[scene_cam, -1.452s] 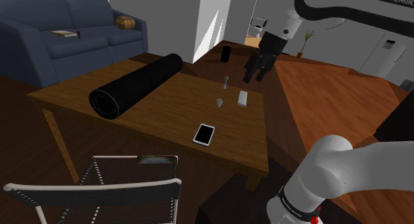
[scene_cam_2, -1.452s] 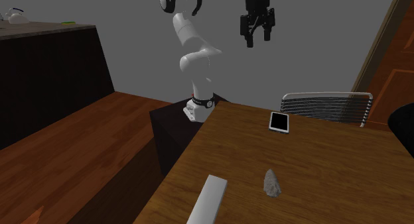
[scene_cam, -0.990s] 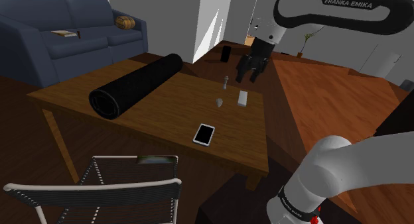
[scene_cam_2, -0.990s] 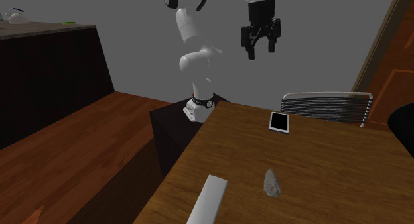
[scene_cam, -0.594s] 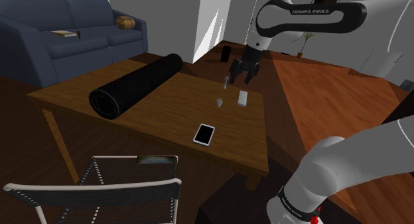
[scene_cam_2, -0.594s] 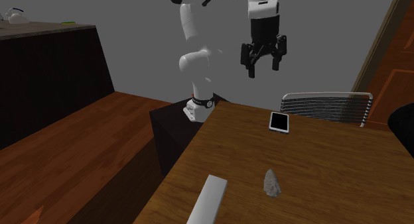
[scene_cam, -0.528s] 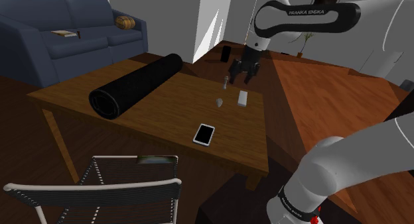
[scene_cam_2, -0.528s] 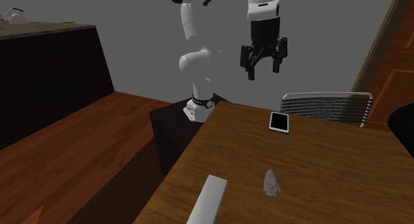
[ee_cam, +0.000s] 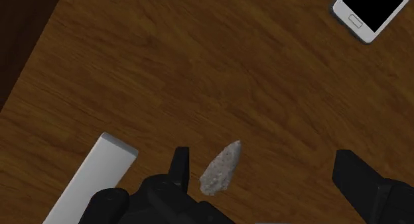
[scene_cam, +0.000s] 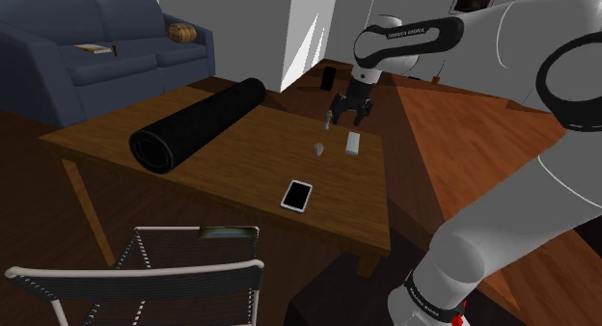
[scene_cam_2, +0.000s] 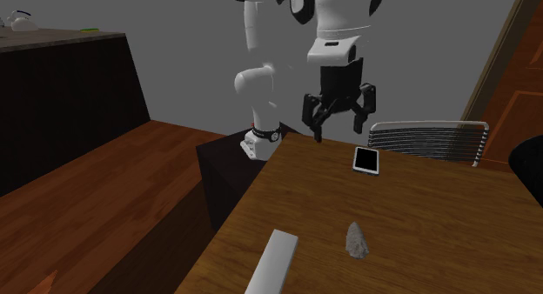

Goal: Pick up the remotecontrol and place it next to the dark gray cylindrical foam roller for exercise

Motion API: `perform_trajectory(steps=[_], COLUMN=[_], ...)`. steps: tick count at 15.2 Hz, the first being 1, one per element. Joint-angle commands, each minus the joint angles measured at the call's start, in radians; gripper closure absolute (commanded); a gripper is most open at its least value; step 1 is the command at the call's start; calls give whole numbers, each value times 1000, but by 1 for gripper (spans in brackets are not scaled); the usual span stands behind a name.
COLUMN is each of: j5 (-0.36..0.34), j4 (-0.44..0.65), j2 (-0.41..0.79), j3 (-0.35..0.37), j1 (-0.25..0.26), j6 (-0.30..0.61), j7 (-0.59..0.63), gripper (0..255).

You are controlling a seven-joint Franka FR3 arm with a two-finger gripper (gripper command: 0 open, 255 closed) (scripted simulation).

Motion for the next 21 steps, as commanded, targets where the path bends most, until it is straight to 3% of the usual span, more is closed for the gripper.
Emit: perform_trajectory(steps=[1,11,21], j5=[3,50,129], j4=[40,251,528], j2=[69,383,699], j3=[-16,-96,-148], j1=[-13,-89,-201], j6=[23,87,79], j7=[7,28,52], gripper=[0,0,0])
